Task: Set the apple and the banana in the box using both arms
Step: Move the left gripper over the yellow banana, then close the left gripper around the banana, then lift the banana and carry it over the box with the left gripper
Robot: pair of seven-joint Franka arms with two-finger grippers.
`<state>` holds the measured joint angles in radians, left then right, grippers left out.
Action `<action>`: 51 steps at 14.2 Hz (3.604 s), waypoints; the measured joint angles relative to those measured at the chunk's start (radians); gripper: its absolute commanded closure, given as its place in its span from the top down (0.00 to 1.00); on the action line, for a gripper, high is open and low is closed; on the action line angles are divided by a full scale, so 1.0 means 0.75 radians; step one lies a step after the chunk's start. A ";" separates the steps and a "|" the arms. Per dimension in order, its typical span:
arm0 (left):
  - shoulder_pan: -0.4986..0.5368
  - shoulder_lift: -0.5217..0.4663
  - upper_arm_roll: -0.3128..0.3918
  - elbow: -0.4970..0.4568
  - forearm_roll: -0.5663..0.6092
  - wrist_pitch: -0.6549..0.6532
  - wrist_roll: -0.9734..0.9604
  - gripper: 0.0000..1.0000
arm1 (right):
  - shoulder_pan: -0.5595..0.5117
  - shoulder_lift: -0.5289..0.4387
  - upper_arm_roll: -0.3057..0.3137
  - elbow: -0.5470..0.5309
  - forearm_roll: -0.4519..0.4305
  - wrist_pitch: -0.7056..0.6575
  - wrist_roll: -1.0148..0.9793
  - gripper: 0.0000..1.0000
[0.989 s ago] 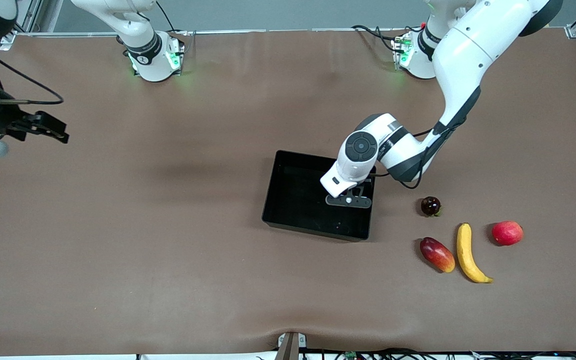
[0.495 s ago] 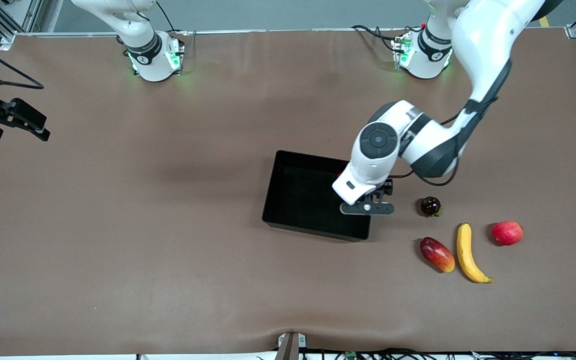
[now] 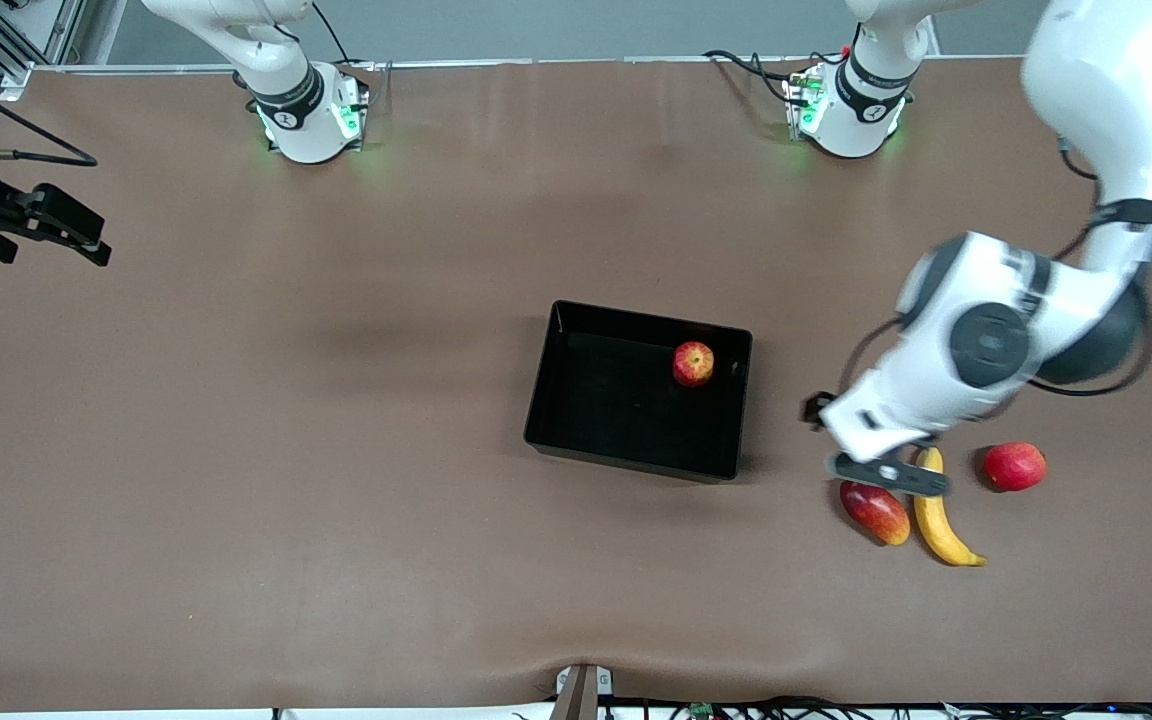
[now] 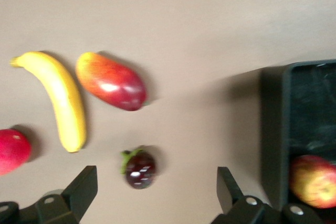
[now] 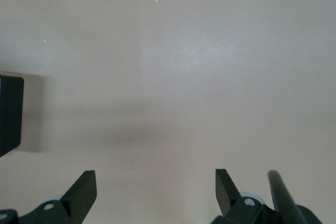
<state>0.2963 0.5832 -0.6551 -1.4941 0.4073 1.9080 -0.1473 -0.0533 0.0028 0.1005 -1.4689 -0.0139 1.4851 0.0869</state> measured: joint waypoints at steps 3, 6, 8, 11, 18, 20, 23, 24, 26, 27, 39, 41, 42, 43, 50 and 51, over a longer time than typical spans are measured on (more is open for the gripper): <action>0.105 0.024 0.006 -0.001 0.000 0.015 0.147 1.00 | 0.000 0.000 -0.001 0.018 0.000 -0.001 0.000 1.00; 0.199 0.089 0.025 -0.004 0.005 0.141 0.311 1.00 | 0.000 0.000 -0.001 0.020 0.000 -0.002 0.000 1.00; 0.240 0.145 0.052 -0.005 0.010 0.236 0.379 1.00 | 0.000 0.000 -0.001 0.020 0.000 -0.007 0.000 1.00; 0.239 0.216 0.101 -0.007 0.049 0.367 0.400 1.00 | 0.000 0.000 -0.002 0.020 0.000 -0.023 0.000 1.00; 0.239 0.356 0.143 -0.013 0.160 0.580 0.325 1.00 | -0.001 0.000 -0.006 0.022 0.000 -0.033 0.000 1.00; 0.242 0.358 0.144 -0.033 0.160 0.615 0.262 0.91 | -0.002 0.000 -0.008 0.023 0.000 -0.034 0.000 1.00; 0.252 0.365 0.146 -0.062 0.159 0.634 0.242 0.78 | -0.003 0.000 -0.011 0.024 0.000 -0.049 -0.005 1.00; 0.258 0.368 0.146 -0.071 0.159 0.637 0.242 0.74 | -0.003 0.000 -0.012 0.024 0.000 -0.054 -0.027 1.00; 0.266 0.371 0.146 -0.081 0.159 0.641 0.242 0.55 | -0.005 0.000 -0.014 0.024 0.000 -0.057 -0.100 1.00; 0.269 0.371 0.146 -0.082 0.158 0.642 0.242 0.41 | -0.007 0.000 -0.016 0.025 0.000 -0.059 -0.114 1.00; 0.283 0.284 0.024 -0.057 0.158 0.468 0.243 0.00 | -0.015 0.000 -0.025 0.025 0.000 -0.074 -0.131 1.00; 0.282 0.203 -0.069 -0.055 0.158 0.330 0.240 0.00 | -0.016 0.000 -0.025 0.025 0.000 -0.074 -0.131 1.00; 0.281 0.168 -0.116 -0.057 0.157 0.271 0.239 0.00 | -0.016 0.000 -0.025 0.025 0.000 -0.074 -0.131 1.00; 0.279 0.146 -0.163 -0.059 0.156 0.228 0.231 0.00 | -0.016 0.000 -0.025 0.025 0.000 -0.074 -0.131 1.00; 0.018 0.132 -0.310 -0.081 0.156 0.172 0.000 0.00 | -0.016 0.000 -0.025 0.025 0.000 -0.074 -0.132 1.00; -0.048 0.132 -0.310 -0.078 0.156 0.172 -0.067 0.00 | -0.016 0.000 -0.025 0.025 0.000 -0.074 -0.132 1.00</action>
<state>0.2599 0.6823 -0.8875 -1.5528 0.5242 2.0366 -0.1979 -0.0654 0.0030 0.0819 -1.4503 -0.0139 1.4293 -0.0118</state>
